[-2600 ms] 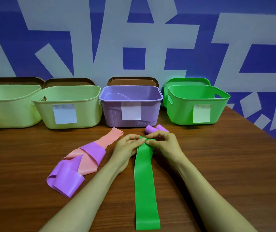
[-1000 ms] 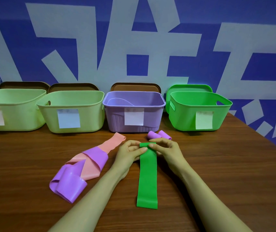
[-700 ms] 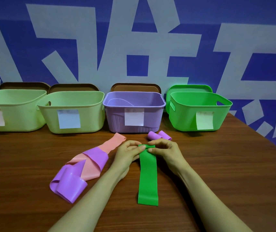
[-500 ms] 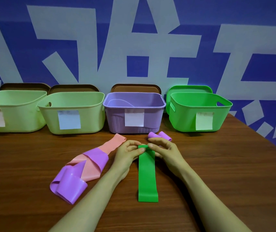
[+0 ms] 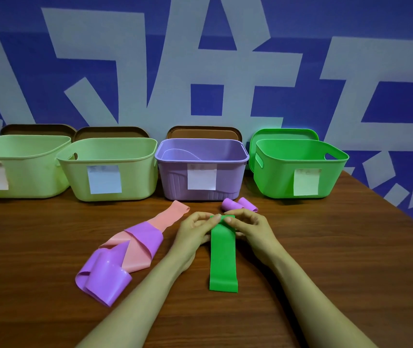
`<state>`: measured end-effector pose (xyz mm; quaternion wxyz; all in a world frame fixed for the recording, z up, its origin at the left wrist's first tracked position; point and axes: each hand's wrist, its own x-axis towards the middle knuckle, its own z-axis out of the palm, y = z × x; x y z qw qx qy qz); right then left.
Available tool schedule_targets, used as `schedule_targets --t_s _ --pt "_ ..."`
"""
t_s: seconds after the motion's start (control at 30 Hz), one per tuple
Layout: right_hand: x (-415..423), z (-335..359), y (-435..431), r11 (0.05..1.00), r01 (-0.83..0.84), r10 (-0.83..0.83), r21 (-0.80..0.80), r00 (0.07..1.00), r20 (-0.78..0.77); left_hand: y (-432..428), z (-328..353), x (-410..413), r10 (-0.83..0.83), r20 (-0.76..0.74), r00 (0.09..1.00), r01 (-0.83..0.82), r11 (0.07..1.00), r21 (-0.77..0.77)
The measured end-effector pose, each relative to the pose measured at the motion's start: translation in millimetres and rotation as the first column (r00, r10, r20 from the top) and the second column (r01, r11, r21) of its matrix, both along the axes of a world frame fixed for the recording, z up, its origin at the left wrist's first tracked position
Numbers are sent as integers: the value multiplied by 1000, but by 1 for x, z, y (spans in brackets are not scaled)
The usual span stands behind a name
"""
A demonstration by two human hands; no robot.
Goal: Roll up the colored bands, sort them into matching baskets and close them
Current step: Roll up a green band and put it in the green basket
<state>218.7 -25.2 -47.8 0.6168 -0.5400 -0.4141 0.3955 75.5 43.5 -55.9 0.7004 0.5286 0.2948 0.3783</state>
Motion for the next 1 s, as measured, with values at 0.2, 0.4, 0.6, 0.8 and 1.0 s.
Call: schedule_targets --t_s 0.2,0.4,0.6,0.8,1.0 --pt "1 0 0 1000 -23 23 -11 999 32 4 -3 -3 10 -45 999 -9 1000 19" --pt "2 -3 1 998 -47 48 -32 998 49 6 -5 -3 18 -7 1000 -18 998 62" --pt "-2 -2 1 993 -73 73 -95 997 -4 5 -3 -3 31 11 999 -32 996 82" --pt "-1 -2 3 998 -31 29 -47 998 -54 5 -3 -2 22 11 1000 -21 1000 -19" --pt "1 -1 1 999 -31 28 -36 997 -69 4 -2 1 4 26 1000 -3 999 -44"
